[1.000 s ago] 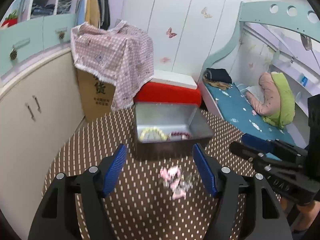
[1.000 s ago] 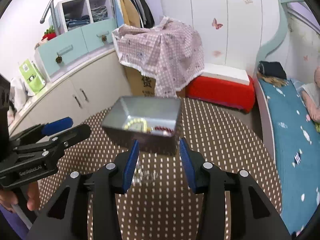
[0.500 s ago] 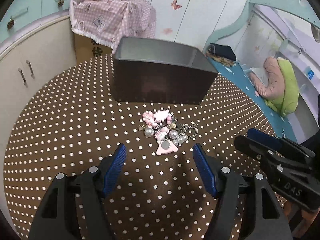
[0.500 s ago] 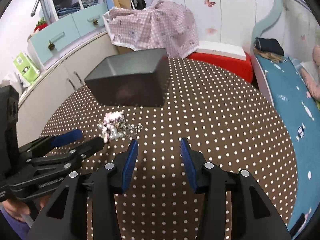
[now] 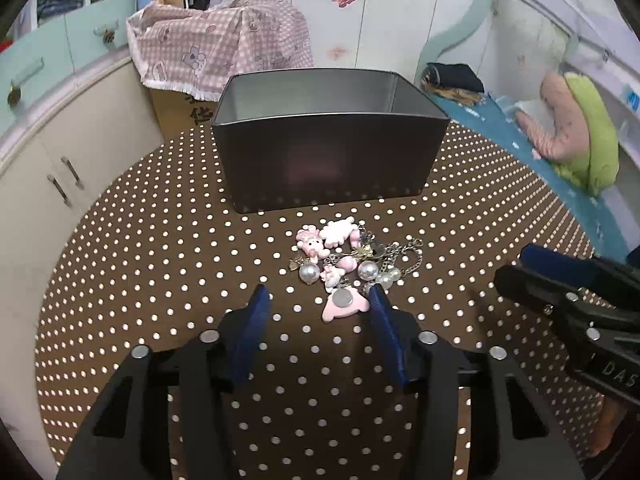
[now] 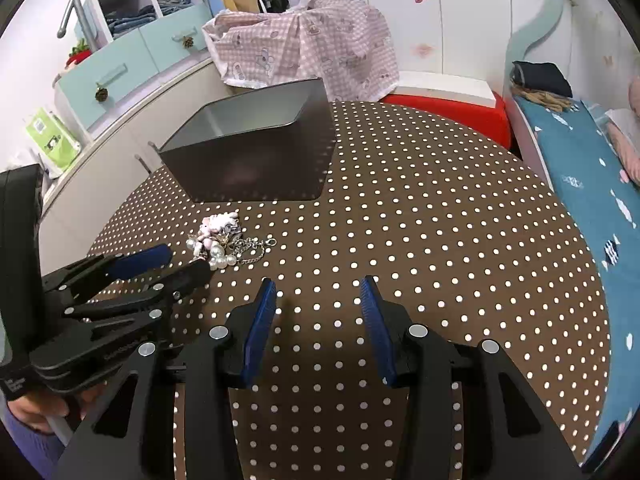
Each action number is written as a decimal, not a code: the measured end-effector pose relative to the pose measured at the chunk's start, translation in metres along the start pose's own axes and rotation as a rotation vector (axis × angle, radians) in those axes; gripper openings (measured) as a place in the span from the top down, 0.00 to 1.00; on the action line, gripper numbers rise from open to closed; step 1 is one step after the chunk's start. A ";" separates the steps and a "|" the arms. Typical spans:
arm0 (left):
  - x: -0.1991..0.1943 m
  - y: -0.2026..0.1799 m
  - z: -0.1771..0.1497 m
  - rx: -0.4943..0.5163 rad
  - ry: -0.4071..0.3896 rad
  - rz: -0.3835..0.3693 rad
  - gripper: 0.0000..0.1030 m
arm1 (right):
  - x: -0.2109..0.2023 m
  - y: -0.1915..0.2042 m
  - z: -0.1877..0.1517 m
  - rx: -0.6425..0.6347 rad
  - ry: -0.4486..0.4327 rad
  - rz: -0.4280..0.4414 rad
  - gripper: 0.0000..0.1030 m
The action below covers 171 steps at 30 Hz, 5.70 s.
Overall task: Organize jewelry
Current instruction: 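Move both tools back to the pink charms and pearls, then grasp a pink charm with the left tool while the right tool grasps pearls, then carry the charm and pearls over the grey box and release, then move both tools back to the remaining pink charms and pearls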
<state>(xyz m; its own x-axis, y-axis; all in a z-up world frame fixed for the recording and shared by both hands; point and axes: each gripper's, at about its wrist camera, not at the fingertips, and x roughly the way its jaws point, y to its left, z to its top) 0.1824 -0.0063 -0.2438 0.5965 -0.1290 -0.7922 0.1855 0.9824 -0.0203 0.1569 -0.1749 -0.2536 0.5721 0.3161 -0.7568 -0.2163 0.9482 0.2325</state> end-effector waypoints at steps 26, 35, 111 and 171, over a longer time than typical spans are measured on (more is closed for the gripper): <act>-0.041 0.055 -0.018 -0.089 -0.053 -0.096 0.79 | 0.030 0.062 0.007 -0.112 0.025 0.058 0.58; -0.041 0.068 -0.019 -0.123 -0.059 -0.126 0.79 | 0.054 0.085 0.018 -0.201 0.030 -0.013 0.60; 0.009 0.054 0.127 -0.076 0.037 -0.283 0.58 | 0.016 0.052 0.148 -0.125 -0.124 0.030 0.75; -0.036 0.092 -0.005 -0.162 -0.055 -0.191 0.41 | 0.059 0.087 0.020 -0.178 0.040 -0.021 0.63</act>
<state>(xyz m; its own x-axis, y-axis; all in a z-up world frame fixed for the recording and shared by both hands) 0.1741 0.0890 -0.2198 0.6050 -0.3175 -0.7302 0.1747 0.9476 -0.2674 0.1880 -0.0736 -0.2658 0.5465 0.2918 -0.7850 -0.3433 0.9330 0.1078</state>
